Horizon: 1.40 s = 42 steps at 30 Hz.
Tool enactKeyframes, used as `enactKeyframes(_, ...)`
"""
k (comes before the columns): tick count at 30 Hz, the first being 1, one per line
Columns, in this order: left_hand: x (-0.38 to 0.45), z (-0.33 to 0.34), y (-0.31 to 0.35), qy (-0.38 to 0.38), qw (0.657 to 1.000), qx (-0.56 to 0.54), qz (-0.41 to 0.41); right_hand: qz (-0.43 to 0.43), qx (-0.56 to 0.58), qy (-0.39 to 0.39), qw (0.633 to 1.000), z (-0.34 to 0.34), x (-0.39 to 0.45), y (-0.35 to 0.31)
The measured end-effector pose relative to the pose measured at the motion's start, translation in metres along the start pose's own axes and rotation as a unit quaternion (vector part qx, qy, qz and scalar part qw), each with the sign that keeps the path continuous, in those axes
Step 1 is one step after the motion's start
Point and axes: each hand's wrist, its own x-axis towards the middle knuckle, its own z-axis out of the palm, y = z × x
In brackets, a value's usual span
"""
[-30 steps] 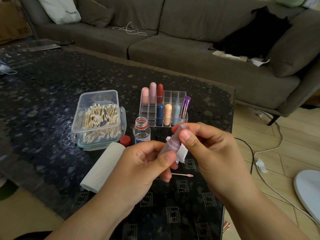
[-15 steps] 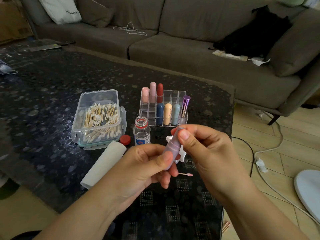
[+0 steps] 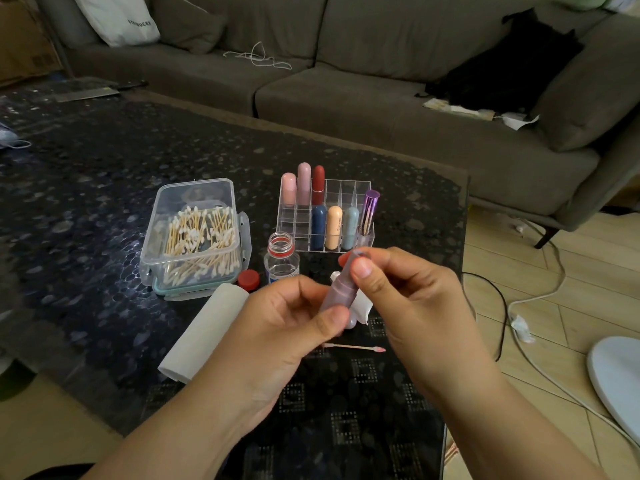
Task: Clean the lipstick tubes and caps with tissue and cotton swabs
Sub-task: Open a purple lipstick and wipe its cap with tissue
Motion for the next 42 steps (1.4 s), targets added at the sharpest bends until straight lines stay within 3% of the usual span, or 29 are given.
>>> enactKeyframes(4,-0.001,0.004,-0.004,0.06,0.991,0.097,0.076,0.003,-0.013,0.012,1.0,0.001,0.002,0.001)
enactKeyframes(8,0.001,0.003,-0.006,-0.079,0.992,-0.064,-0.075,0.037,0.06,-0.02,0.997,-0.002,0.001,-0.004)
enactKeyframes(10,0.001,-0.001,-0.004,-0.108,0.985,-0.113,-0.072,0.04,0.095,-0.048,0.994,-0.003,0.0,-0.006)
enactKeyframes(12,0.001,-0.002,-0.004,-0.085,0.993,-0.082,-0.017,0.023,0.094,-0.052,0.994,-0.003,-0.001,-0.006)
enactKeyframes(15,0.002,0.001,-0.008,0.031,0.997,0.035,0.065,0.019,0.036,-0.026,0.999,0.0,-0.001,-0.004)
enactKeyframes(17,0.003,0.003,-0.012,0.06,0.992,0.072,0.082,0.028,0.018,-0.014,0.999,0.001,0.0,-0.001)
enactKeyframes(21,0.002,0.003,-0.008,-0.042,0.995,-0.069,-0.061,0.038,0.05,-0.037,0.997,-0.001,0.003,0.0)
enactKeyframes(24,0.001,0.0,-0.008,-0.061,0.995,-0.07,-0.04,0.034,0.096,-0.065,0.993,-0.002,0.002,-0.003)
enactKeyframes(29,0.003,0.0,-0.01,0.021,0.992,0.087,0.091,0.028,0.036,-0.023,0.999,-0.001,0.004,0.005)
enactKeyframes(34,0.006,0.0,-0.015,-0.013,0.994,0.109,0.022,0.042,0.024,-0.052,0.997,-0.003,0.003,0.0)
enactKeyframes(38,0.008,0.0,-0.011,0.01,0.996,0.089,0.021,0.054,-0.003,-0.066,0.996,-0.007,0.006,-0.002)
enactKeyframes(40,0.008,-0.001,-0.009,0.047,0.996,0.077,0.026,0.078,-0.06,-0.031,0.995,-0.018,0.011,0.005)
enactKeyframes(42,0.009,-0.003,-0.008,0.095,0.992,0.077,0.03,0.084,-0.204,0.02,0.975,-0.029,0.018,0.012)
